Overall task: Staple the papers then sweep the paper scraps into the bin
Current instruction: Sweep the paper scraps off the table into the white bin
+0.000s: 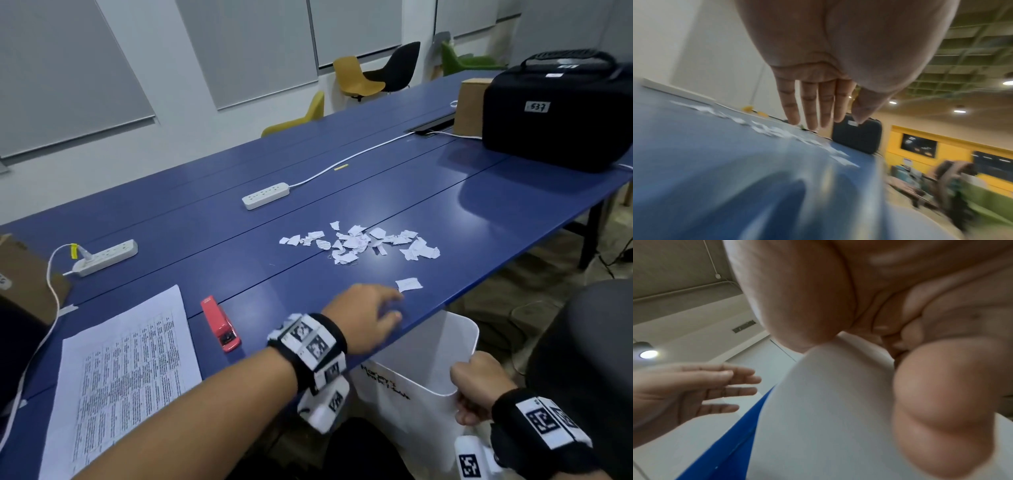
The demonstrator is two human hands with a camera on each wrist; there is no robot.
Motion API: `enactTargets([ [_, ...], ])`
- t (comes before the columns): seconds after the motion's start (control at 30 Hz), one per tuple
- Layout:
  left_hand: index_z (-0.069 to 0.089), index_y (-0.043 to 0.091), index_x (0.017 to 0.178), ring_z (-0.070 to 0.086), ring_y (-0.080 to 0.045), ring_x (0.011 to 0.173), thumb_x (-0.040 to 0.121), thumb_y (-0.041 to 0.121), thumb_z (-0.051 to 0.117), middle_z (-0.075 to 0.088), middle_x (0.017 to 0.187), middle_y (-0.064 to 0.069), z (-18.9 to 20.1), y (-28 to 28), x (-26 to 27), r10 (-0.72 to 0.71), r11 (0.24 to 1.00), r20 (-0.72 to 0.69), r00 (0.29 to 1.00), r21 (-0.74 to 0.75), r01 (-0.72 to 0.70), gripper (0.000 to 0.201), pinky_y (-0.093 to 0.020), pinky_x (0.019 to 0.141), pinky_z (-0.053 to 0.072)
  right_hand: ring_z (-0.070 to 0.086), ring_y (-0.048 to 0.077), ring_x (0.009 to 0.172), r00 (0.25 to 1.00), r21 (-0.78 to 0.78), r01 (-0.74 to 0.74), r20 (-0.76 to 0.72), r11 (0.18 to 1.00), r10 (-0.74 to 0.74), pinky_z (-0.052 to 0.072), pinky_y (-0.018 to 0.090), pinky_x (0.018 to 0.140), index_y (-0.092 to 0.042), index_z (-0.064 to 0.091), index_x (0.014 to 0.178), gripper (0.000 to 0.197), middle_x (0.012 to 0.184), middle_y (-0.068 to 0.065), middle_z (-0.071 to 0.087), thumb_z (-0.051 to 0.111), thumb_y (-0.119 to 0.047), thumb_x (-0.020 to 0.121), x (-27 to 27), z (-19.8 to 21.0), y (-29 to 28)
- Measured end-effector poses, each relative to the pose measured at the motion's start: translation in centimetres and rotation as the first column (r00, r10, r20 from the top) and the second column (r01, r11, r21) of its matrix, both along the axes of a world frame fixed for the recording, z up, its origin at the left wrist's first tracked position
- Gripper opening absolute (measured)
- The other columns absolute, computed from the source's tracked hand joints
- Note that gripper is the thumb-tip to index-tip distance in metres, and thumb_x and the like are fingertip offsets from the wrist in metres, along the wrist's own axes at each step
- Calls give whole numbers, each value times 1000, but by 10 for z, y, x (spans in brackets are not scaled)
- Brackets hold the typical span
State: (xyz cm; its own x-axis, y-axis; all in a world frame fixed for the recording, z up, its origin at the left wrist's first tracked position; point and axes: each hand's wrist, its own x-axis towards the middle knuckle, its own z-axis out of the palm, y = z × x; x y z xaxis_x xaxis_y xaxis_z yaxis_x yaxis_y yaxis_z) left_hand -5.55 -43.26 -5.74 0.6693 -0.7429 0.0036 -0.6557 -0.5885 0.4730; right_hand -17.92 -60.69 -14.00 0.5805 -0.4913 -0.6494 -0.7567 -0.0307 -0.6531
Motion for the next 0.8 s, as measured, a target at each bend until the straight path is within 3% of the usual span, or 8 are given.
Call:
enactTargets([
  [0.1, 45, 20, 142, 42, -23, 139, 92, 39, 51, 46, 150, -1, 4, 21, 67, 283, 958, 76, 956, 34, -286, 54, -42, 113, 36, 48, 25, 30, 1000, -15, -13, -10, 1000, 13, 45, 32, 45, 8, 55, 95, 17, 65, 22, 52, 42, 1, 87, 0, -3, -2],
  [0.2, 25, 12, 151, 18, -32, 149, 92, 47, 49, 20, 162, -9, -8, 58, 132, 542, 788, 115, 832, 275, -551, 73, -51, 117, 25, 46, 23, 32, 1000, -14, -10, -4, 1000, 10, 42, 28, 42, 6, 53, 90, 12, 65, 21, 49, 41, 2, 89, 0, -4, -4],
  [0.27, 19, 9, 153, 11, -39, 150, 91, 55, 46, 13, 164, -13, -23, 79, 156, 620, 678, 126, 774, 410, -610, 81, -50, 120, 18, 45, 22, 32, 1000, -5, -6, -10, 1000, 6, 41, 28, 43, 6, 52, 93, 13, 67, 20, 49, 41, 2, 88, 0, -4, -5],
  [0.33, 22, 9, 152, 12, -41, 149, 92, 58, 43, 16, 163, -12, -34, 85, 160, 616, 666, 98, 782, 464, -583, 80, -49, 119, 19, 44, 22, 32, 1000, 0, -3, -7, 1000, 3, 40, 28, 44, 6, 52, 96, 17, 68, 20, 49, 40, 1, 85, 0, -5, -6],
  [0.43, 13, 10, 156, 2, -37, 152, 95, 58, 37, 2, 166, -6, -31, 68, 137, 523, 722, 56, 851, 502, -477, 81, -49, 120, 14, 47, 24, 33, 1000, -12, -2, -11, 1000, 2, 41, 29, 43, 5, 52, 96, 17, 69, 21, 51, 41, 0, 84, 2, -6, -7],
  [0.6, 2, 11, 157, -7, -27, 153, 98, 54, 34, -9, 166, -4, -15, 19, 53, 160, 842, -17, 987, 525, -127, 80, -50, 123, 7, 49, 26, 31, 1000, -19, -6, 12, 1000, 6, 43, 28, 41, 7, 56, 98, 21, 65, 21, 53, 42, -1, 85, 2, -3, -6],
  [0.8, 1, 11, 157, -9, -20, 153, 100, 45, 38, -9, 166, -3, -13, -17, -39, -272, 847, -68, 960, 456, 272, 76, -41, 124, 1, 46, 23, 33, 999, 10, 1, 35, 1000, -1, 42, 28, 41, 1, 60, 89, 20, 55, 18, 51, 41, 2, 84, 0, 7, -5],
])
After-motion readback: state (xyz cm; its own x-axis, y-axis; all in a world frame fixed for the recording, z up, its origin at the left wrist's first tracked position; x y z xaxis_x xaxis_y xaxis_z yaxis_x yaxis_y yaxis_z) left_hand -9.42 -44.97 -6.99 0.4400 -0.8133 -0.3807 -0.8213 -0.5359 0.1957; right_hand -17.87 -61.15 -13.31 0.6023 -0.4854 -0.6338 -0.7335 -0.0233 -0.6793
